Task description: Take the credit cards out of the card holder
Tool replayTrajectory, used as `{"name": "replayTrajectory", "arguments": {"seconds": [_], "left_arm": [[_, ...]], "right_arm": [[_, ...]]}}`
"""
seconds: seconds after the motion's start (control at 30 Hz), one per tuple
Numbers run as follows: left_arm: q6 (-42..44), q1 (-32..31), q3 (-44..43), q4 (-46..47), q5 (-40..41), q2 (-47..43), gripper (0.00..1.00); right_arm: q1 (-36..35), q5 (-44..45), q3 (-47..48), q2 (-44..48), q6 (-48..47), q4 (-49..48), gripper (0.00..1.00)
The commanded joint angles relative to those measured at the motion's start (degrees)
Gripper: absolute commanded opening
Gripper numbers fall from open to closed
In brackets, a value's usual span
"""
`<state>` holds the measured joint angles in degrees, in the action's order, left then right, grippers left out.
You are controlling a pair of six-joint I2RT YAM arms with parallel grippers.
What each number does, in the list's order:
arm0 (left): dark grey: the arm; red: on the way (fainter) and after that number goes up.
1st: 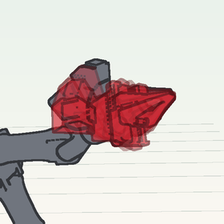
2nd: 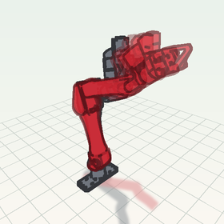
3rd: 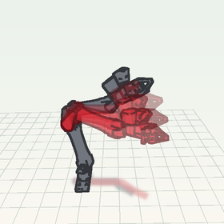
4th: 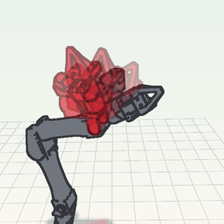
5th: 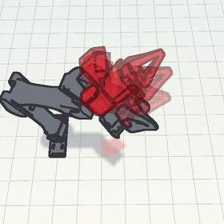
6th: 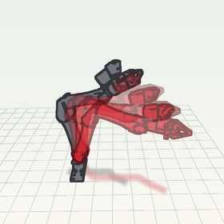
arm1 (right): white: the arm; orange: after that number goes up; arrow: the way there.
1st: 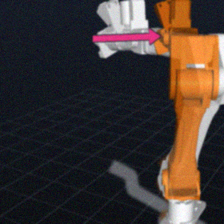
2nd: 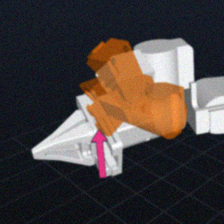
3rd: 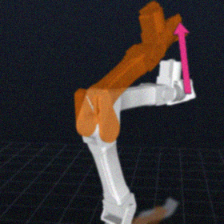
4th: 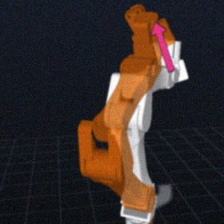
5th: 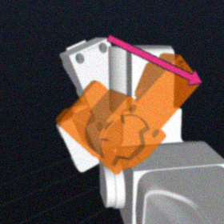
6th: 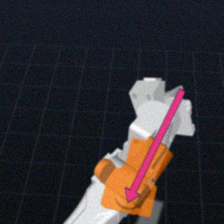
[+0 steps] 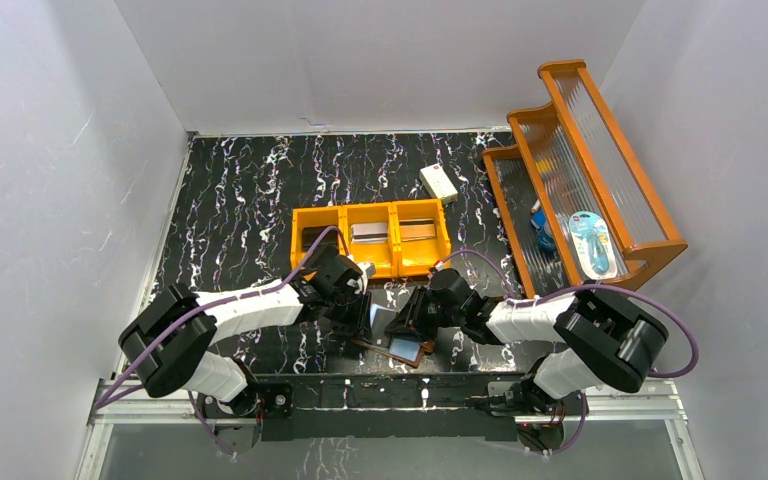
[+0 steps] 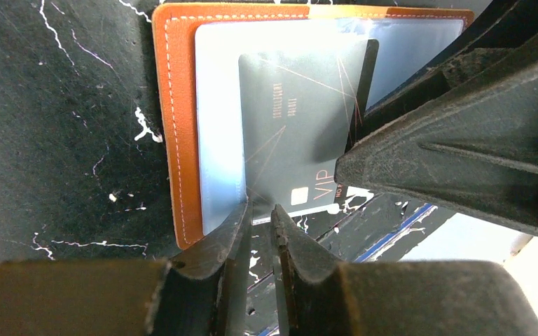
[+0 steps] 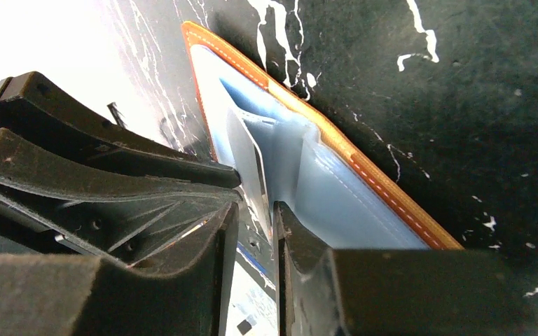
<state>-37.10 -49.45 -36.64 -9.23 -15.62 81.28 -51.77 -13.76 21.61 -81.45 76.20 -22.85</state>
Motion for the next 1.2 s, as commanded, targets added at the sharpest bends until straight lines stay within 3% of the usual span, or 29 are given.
{"name": "replayTrajectory", "arguments": {"seconds": [0.0,0.1,0.63,0.77,1.17], "left_arm": [[1.07,-0.3,0.52,-5.95,4.5,1.96,0.16],[0.83,-0.38,0.43,-6.42,5.32,2.19,0.16],[0.17,-0.33,-0.18,-6.72,5.25,2.76,0.14],[-0.02,-0.37,-0.1,-6.64,5.09,2.59,0.14],[-0.76,-0.36,0.43,-6.16,5.51,2.76,0.13]], "right_arm": [[0.06,-0.93,-0.22,1.81,-0.6,-3.85,0.32],[0.01,-1.34,-0.49,2.24,-0.92,-4.62,0.26],[0.06,-0.83,-1.13,2.77,-1.36,-4.25,0.16],[0.01,-0.94,-0.59,2.18,-2.05,-3.64,0.06],[0.65,2.45,0.79,7.56,-3.58,9.32,0.05]]}}
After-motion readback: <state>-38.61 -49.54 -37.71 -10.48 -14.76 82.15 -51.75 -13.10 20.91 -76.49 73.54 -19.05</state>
